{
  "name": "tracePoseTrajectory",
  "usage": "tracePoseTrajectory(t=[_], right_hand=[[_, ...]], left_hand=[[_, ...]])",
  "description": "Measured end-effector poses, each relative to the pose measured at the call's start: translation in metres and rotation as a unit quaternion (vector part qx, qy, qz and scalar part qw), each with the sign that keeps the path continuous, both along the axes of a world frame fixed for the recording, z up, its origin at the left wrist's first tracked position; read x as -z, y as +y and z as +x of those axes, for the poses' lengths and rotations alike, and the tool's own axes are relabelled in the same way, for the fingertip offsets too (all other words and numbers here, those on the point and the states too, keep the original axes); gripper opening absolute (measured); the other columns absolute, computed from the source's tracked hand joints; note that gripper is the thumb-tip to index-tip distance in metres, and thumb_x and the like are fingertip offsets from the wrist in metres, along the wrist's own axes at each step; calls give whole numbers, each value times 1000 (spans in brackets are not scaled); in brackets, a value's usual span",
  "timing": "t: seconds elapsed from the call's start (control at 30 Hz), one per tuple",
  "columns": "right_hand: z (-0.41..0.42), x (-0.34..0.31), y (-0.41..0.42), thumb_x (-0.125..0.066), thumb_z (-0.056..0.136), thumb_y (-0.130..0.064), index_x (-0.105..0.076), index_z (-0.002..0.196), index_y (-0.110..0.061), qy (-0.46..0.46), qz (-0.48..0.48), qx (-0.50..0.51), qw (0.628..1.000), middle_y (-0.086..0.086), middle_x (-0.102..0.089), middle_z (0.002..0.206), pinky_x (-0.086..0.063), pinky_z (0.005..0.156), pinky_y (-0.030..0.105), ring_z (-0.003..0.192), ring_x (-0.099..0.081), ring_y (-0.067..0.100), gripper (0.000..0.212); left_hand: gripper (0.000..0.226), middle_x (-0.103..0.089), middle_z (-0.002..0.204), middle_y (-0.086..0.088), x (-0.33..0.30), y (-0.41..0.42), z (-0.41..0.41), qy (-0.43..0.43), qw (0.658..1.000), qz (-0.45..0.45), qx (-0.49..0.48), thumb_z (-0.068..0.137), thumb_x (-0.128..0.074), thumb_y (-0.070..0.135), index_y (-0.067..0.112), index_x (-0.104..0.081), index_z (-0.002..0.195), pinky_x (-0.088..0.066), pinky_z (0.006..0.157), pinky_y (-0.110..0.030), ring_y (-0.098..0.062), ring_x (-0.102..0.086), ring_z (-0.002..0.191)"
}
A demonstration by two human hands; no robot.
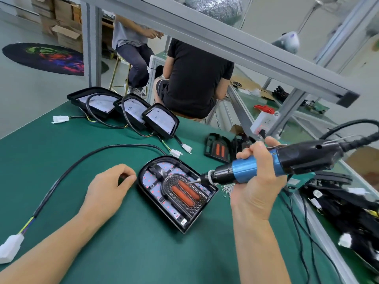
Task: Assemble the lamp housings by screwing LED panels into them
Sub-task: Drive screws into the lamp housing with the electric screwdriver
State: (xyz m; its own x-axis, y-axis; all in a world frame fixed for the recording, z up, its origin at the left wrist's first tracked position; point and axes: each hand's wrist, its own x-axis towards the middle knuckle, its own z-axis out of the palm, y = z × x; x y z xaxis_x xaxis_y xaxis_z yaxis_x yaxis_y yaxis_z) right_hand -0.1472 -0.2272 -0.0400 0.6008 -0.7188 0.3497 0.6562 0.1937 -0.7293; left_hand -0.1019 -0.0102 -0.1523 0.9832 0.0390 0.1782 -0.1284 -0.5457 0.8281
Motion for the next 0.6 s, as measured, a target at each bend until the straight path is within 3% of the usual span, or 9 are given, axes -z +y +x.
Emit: tracePoseTrajectory(t=[0.17, 0.37, 0.5, 0.6], right_hand=[[-28, -10, -68, -68, 79, -9, -57, 93, -17, 49, -22, 62, 997, -4, -56, 63, -46, 57, 25, 51, -54, 13, 20], [-48, -3, -133, -72, 87, -14, -52, 91, -12, 243, -32, 37, 969, 0, -54, 63, -44, 44, 22, 44, -53, 13, 20], [-46, 14, -161, -77, 82, -24, -54, 96, -10, 414, -100, -3, 905, 3, -58, 65, -47, 44, 25, 43, -56, 13, 30], [-37, 29, -169, -80, 78, -37, -57, 92, -12, 532, -203, -10, 822, 6, -61, 76, -50, 56, 30, 51, -60, 16, 37]], left_hand=[[20, -64, 78, 14, -6, 1, 5, -13, 1000, 9, -23, 88, -63, 15, 30, -60, 75, -40, 64, -27, -19, -58, 71], [20, -63, 76, 12, -10, -5, 5, 0, 999, 41, -24, 89, -62, 15, 29, -59, 74, -37, 59, -31, -15, -54, 65], [18, -64, 78, 14, -15, -11, -4, -51, 997, 55, -12, 87, -63, 15, 28, -59, 75, -35, 59, -31, -6, -48, 56], [14, -63, 81, 11, -18, -14, -7, -78, 991, 109, -10, 87, -63, 15, 25, -60, 78, -35, 61, -32, -12, -50, 62]])
